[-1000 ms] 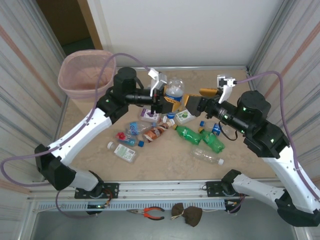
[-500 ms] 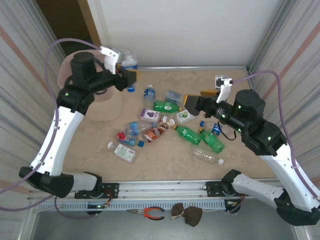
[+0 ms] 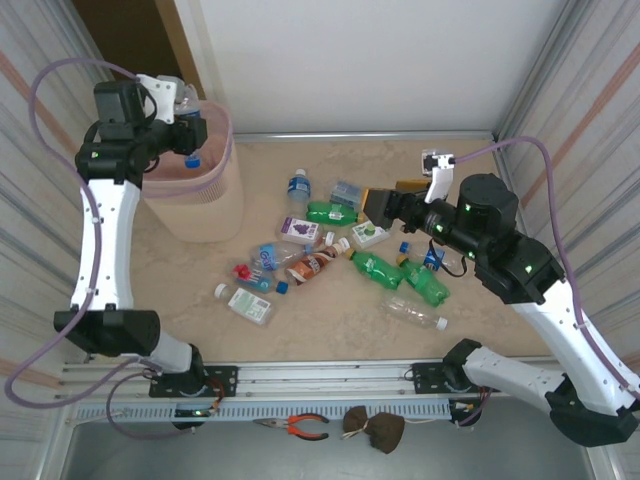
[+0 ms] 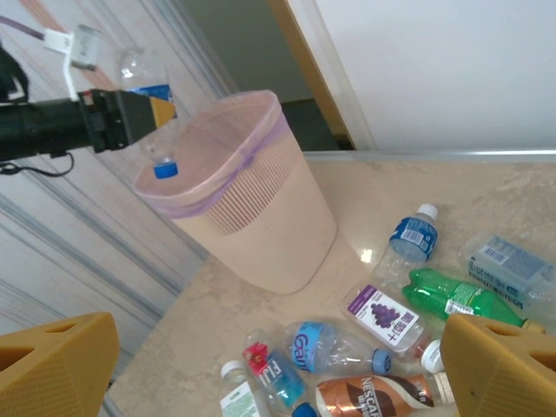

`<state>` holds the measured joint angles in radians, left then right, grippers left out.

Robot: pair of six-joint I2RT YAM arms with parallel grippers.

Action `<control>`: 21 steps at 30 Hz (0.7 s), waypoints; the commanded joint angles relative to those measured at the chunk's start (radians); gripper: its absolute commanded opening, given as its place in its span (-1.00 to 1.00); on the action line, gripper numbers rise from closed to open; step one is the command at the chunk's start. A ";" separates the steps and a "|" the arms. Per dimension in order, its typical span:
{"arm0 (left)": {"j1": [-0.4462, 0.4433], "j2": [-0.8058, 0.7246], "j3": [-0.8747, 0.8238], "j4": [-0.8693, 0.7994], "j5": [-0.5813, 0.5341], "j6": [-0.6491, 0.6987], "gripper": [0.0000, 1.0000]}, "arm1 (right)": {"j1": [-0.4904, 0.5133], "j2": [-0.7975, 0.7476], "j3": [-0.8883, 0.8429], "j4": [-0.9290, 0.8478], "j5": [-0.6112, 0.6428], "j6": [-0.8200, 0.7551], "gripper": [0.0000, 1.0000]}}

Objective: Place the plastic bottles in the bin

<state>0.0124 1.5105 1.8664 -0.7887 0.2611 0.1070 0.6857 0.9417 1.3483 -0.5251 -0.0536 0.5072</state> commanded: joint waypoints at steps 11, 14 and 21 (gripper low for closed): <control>0.066 0.235 0.067 -0.138 -0.101 0.122 -0.09 | -0.007 0.010 0.018 -0.001 -0.011 -0.015 0.89; 0.072 0.281 0.059 -0.174 -0.065 0.119 -0.08 | -0.007 0.014 0.013 0.003 -0.011 -0.016 0.89; 0.074 0.376 -0.015 -0.191 -0.018 0.093 -0.09 | -0.008 0.006 -0.012 0.021 -0.011 -0.011 0.89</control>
<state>0.0841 1.8660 1.8912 -0.9463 0.2054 0.2058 0.6849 0.9497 1.3483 -0.5247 -0.0536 0.5072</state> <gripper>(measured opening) 0.499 0.944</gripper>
